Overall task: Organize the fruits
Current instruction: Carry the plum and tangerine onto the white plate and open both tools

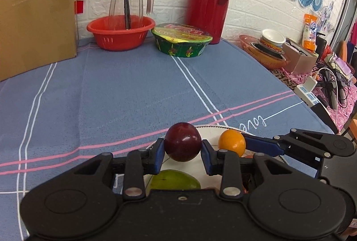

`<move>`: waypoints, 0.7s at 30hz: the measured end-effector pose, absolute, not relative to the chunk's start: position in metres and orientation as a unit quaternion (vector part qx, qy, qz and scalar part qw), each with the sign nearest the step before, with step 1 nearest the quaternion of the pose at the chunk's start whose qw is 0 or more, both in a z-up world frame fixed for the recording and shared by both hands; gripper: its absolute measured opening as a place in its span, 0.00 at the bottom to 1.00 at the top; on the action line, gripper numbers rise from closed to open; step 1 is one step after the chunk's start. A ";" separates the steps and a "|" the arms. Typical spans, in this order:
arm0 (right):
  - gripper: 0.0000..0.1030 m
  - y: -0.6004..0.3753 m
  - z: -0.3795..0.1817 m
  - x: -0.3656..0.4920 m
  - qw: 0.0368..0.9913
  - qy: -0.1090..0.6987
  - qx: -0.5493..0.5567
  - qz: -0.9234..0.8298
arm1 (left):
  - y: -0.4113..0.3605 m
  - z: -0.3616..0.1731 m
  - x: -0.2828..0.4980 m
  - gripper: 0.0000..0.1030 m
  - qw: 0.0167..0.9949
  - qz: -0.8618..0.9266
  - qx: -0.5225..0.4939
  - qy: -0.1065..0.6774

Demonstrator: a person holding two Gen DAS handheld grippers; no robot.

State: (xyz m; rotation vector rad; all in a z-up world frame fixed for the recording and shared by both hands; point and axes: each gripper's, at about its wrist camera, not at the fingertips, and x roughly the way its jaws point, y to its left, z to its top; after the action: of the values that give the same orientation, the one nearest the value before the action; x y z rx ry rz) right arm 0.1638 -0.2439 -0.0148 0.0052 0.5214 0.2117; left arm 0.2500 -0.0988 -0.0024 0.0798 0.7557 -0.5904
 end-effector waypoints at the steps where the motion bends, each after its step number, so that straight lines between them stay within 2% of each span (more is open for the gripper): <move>1: 0.56 -0.244 -0.016 0.165 0.960 0.260 0.002 0.106 | -0.099 -0.004 0.251 1.00 0.886 -0.285 0.038 0.365; 10: 0.58 -0.238 -0.022 0.172 0.957 0.269 -0.018 0.105 | -0.097 -0.005 0.246 1.00 0.886 -0.293 0.039 0.357; 14: 0.69 -0.235 -0.018 0.167 0.959 0.263 -0.030 0.103 | -0.091 0.010 0.230 1.00 0.901 -0.283 0.037 0.327; 16: 0.97 -0.235 -0.015 0.162 0.962 0.255 -0.037 0.094 | -0.087 0.018 0.220 1.00 0.910 -0.274 0.035 0.309; 17: 1.00 -0.236 -0.012 0.158 0.964 0.248 -0.037 0.090 | -0.085 0.023 0.213 1.00 0.915 -0.267 0.034 0.300; 21: 1.00 -0.242 -0.001 0.142 0.968 0.236 -0.028 0.077 | -0.081 0.039 0.187 1.00 0.929 -0.240 0.042 0.278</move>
State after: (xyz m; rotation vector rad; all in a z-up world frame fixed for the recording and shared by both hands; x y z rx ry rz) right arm 0.1416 -0.2417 -0.0013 -0.0562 0.4772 0.1563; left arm 0.1872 -0.0815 0.0395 0.0869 0.5693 -0.4925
